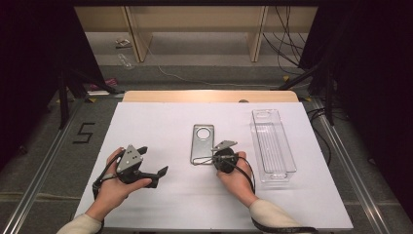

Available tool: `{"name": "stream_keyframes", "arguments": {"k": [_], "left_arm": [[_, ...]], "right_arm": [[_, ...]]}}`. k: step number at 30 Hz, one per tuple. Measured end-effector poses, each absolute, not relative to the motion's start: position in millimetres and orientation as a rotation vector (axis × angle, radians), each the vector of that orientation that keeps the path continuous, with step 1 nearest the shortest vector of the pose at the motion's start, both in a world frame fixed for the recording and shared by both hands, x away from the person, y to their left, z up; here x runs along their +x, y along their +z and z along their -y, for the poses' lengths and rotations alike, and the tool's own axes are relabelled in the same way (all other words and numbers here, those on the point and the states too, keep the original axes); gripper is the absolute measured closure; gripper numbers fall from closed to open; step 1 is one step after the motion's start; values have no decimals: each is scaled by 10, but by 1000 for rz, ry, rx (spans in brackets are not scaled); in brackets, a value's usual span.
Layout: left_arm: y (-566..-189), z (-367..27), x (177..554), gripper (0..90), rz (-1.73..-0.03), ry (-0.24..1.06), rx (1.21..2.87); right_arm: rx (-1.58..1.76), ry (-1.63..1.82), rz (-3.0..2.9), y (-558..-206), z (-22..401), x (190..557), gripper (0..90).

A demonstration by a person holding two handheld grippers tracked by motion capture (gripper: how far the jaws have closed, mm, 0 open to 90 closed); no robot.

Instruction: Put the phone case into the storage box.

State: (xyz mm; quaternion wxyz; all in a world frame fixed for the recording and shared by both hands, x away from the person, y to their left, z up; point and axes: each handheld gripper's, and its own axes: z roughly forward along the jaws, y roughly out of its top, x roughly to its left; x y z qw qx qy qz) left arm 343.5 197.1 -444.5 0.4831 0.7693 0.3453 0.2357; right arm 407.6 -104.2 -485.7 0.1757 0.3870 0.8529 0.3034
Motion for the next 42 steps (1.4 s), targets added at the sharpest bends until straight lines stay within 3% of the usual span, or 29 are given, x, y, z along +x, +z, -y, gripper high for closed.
{"name": "stream_keyframes", "arguments": {"k": [5,6,7,8,10,12,15,16,21,26,42], "left_arm": [[-4444,-1973,3434,23,-842,574,1872],[-4445,-1975,3436,23,-841,573,1872],[-4446,-1976,3436,23,-842,573,1873],[-4446,-1977,3437,23,-840,573,1874],[-4445,-1977,3435,23,-843,572,1871],[-4444,-1979,3435,23,-843,573,1872],[-4446,-1980,3435,24,-845,572,1871],[-4445,-1980,3436,23,-845,573,1870],[-4445,-1977,3434,23,-843,573,1873],[-4444,-1979,3435,23,-845,573,1872],[-4445,-1975,3438,25,-844,571,1871]], "right_arm": [[1127,889,-2400,-4842,1075,4086,869],[1132,909,-2376,-4817,1105,4092,804],[1132,909,-2376,-4817,1105,4092,804],[1150,941,-2347,-4779,1132,4087,691],[1150,952,-2335,-4762,1144,4084,637],[1152,1037,-2292,-4677,1175,4056,477],[1119,1085,-2276,-4627,1194,4027,404],[1084,1137,-2256,-4560,1224,3976,330],[1008,1232,-2225,-4438,1275,3901,236],[939,1290,-2205,-4367,1286,3823,184],[858,1216,-2244,-4367,1254,3826,169]]}}
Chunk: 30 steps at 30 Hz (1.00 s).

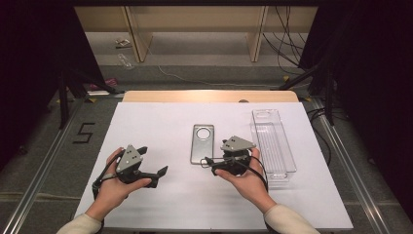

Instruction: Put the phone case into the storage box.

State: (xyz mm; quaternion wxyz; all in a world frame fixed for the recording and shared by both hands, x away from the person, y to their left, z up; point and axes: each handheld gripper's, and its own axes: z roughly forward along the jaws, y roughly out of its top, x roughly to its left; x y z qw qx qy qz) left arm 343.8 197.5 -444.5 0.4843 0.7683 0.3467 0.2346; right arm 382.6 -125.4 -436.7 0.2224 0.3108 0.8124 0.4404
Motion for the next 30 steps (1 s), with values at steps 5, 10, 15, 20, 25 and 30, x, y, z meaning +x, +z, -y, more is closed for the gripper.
{"name": "stream_keyframes", "arguments": {"k": [5,10,15,20,25,30], "left_arm": [[-4448,-1976,3441,25,-845,572,1870],[-4448,-1971,3439,25,-847,572,1872],[-4447,-1970,3442,26,-848,572,1870],[-4445,-1971,3442,26,-846,573,1870],[-4445,-1973,3442,26,-847,572,1867],[-4445,-1968,3441,26,-847,571,1868]], "right_arm": [[812,1167,-2303,-4374,1219,3856,169],[754,1099,-2362,-4373,1182,3903,174],[705,1042,-2413,-4361,1116,3965,184],[657,969,-2458,-4316,1004,4072,191],[609,898,-2497,-4305,946,4145,199],[530,770,-2571,-4362,859,4210,226]]}}
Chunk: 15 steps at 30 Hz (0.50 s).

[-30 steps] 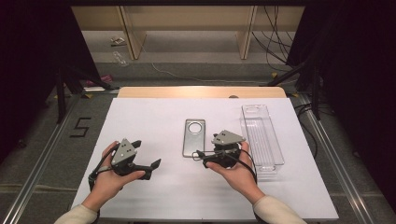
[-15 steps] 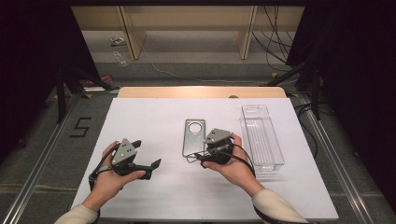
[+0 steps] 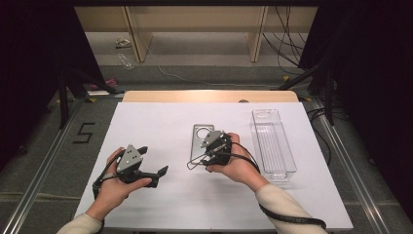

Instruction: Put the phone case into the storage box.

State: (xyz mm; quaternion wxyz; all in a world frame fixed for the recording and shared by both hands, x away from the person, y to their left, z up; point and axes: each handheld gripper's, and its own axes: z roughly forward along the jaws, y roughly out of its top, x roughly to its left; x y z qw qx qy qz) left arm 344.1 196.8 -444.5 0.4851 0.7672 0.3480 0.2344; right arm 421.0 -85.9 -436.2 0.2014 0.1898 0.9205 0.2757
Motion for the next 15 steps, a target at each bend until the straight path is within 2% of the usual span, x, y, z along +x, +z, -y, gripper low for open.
{"name": "stream_keyframes", "arguments": {"k": [15], "left_arm": [[-4447,-1966,3443,26,-845,570,1870]], "right_arm": [[352,482,-2683,-4493,627,4319,274]]}}
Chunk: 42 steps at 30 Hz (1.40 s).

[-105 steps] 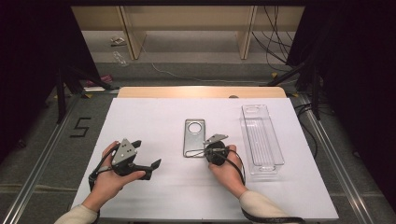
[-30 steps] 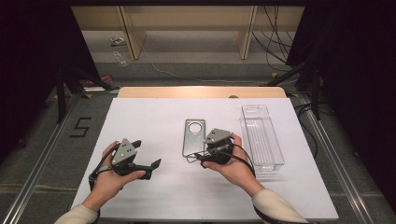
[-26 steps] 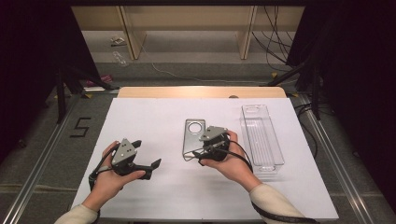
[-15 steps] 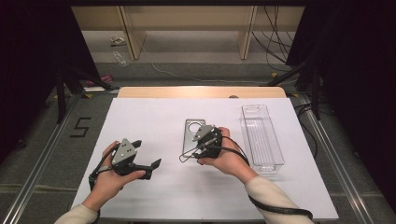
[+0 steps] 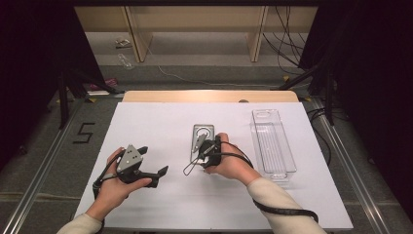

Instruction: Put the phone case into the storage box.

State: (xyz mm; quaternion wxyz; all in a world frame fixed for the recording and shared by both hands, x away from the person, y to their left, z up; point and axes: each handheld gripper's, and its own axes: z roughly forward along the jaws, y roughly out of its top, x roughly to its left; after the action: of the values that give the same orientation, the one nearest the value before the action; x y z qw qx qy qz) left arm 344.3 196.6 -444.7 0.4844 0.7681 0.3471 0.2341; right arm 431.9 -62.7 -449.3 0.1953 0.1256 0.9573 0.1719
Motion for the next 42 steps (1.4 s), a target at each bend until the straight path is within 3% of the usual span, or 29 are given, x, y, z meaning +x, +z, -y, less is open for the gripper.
{"name": "stream_keyframes", "arguments": {"k": [42], "left_arm": [[-4447,-1960,3441,27,-842,569,1870]], "right_arm": [[185,269,-2740,-4601,362,4383,445]]}}
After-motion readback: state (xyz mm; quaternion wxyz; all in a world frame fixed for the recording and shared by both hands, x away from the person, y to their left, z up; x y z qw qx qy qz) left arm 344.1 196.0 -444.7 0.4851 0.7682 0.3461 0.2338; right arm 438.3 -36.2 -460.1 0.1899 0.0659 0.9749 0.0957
